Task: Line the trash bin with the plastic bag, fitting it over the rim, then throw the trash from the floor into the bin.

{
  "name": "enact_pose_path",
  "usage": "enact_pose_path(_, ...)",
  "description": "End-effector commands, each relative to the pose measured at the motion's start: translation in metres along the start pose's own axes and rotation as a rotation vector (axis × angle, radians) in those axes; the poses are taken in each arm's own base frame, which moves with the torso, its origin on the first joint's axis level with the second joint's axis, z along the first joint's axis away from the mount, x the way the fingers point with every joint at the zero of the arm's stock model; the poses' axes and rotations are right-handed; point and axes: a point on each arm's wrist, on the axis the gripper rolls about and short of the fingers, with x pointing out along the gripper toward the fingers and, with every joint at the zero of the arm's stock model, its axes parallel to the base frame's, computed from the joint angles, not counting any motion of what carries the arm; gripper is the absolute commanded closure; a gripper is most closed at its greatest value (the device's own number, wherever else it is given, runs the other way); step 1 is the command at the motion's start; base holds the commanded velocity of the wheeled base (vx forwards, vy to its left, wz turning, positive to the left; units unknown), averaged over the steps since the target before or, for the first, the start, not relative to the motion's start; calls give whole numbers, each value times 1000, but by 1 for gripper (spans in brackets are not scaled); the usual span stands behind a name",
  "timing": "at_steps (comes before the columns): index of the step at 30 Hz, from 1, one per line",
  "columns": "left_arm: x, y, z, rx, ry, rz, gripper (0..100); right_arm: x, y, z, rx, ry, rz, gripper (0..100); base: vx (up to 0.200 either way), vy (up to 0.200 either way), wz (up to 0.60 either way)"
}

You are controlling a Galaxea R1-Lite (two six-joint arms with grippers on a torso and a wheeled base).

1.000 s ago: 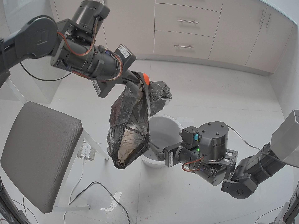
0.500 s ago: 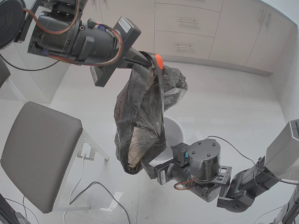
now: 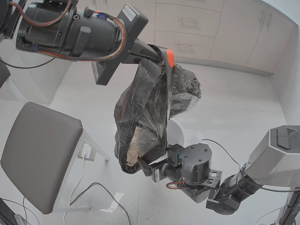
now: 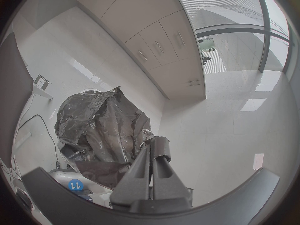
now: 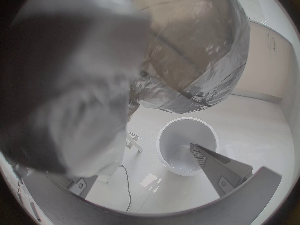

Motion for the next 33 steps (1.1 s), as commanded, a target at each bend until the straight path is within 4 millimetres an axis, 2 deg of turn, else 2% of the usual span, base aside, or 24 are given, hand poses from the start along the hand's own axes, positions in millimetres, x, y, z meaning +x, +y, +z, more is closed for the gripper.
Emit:
enact_pose_path(1,-7,-6,-5,10,7,-24,100,15,3,-19,-16,27,-15,0,0,0,0)
enact_pose_path(9,-5,-6,-7,7,14,-23,100,20,20,-23,-22,15,1,0,0,0,0)
enact_pose_path(20,-6,-7,-8,9,15,-23,100,29,24,-29,-12,-17,-46,0,0,0,0)
enact_pose_path(33,-6,-7,-8,9,14,-24,100,37,38,-33,9,-86,-85,0,0,0,0)
